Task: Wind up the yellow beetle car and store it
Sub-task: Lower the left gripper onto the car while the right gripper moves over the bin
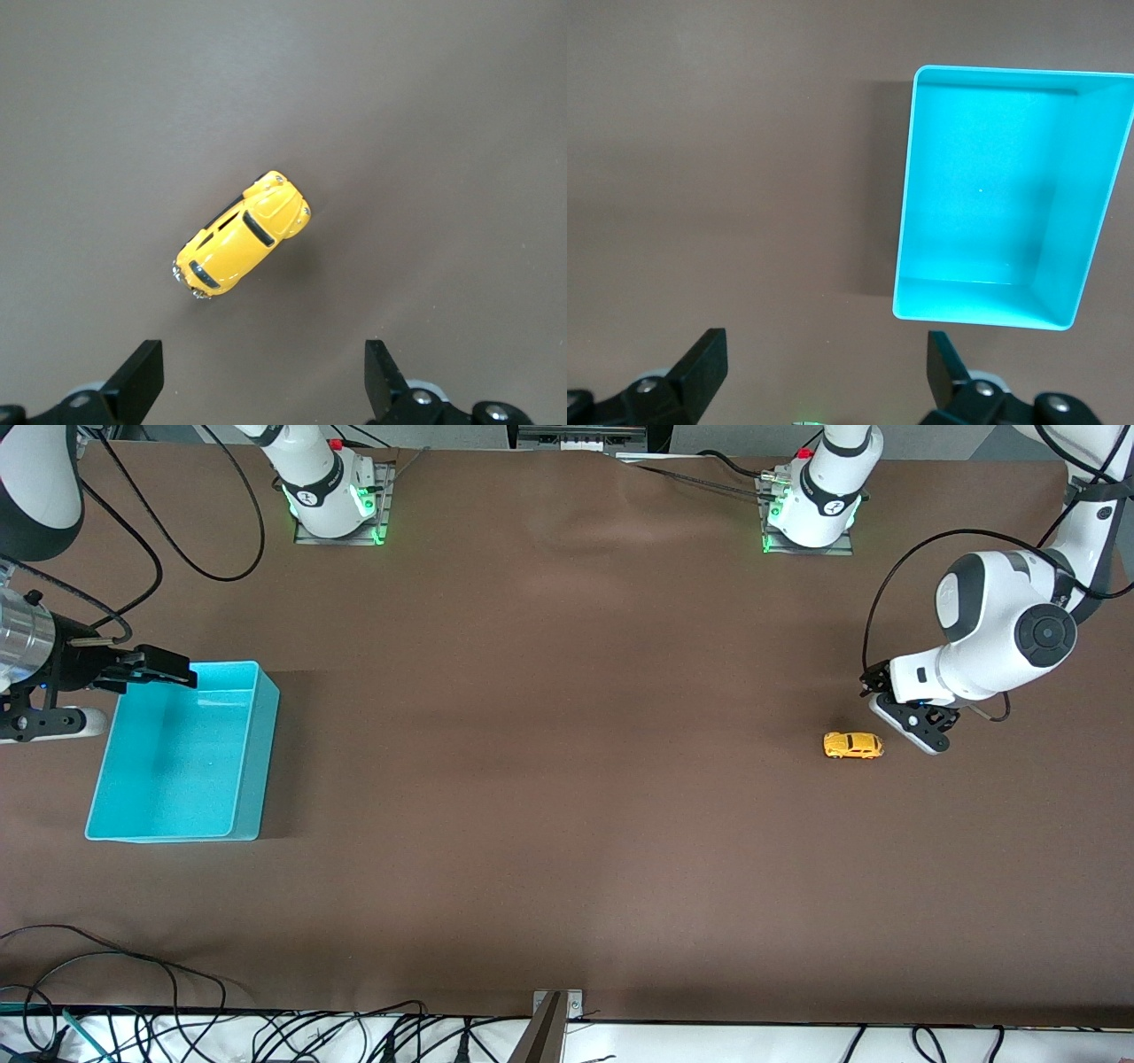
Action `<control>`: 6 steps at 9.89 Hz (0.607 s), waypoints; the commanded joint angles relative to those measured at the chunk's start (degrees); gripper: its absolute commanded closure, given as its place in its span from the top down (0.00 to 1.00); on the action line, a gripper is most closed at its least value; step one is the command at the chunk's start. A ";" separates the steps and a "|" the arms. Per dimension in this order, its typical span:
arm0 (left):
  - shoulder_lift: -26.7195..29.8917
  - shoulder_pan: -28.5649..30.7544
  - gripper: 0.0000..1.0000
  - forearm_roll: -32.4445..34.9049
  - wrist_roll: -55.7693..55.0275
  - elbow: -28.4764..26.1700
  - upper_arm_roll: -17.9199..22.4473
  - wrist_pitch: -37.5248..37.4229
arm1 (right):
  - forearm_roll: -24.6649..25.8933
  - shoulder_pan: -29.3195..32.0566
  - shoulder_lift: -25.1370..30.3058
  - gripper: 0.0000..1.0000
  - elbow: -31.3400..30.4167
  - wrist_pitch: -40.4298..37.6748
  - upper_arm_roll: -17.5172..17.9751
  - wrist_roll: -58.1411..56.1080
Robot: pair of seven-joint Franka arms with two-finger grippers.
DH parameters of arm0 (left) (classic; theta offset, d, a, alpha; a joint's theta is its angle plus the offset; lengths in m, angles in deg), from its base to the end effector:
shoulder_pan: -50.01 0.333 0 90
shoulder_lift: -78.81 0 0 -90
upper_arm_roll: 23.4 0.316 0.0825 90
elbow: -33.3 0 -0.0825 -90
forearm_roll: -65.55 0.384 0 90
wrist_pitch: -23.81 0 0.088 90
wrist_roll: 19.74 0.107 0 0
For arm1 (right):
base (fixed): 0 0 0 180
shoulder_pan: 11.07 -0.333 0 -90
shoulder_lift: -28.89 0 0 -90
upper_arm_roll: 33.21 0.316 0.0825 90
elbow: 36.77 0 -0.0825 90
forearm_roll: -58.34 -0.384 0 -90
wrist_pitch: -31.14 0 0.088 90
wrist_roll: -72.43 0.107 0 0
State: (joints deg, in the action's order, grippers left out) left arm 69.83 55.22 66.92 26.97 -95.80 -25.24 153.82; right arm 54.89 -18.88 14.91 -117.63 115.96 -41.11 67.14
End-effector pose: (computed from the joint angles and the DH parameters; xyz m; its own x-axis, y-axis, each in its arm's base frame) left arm 0.5199 0.0312 0.2834 0.7084 -0.6981 -0.1042 -0.6916 -0.7160 0.0946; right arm 0.6135 0.0156 0.5501 0.9812 0.0943 -0.1685 0.0884 -0.9952 -0.0425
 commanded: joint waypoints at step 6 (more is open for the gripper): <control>-7.08 0.32 1.00 -0.49 36.83 -0.19 0.08 12.01 | 4.50 -6.77 -0.87 1.00 -0.35 2.01 -0.01 -2.27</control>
State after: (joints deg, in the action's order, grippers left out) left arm 64.44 55.25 66.95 56.57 -95.93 -25.13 163.62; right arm 58.29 -24.64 14.12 -117.67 117.38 -40.88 65.29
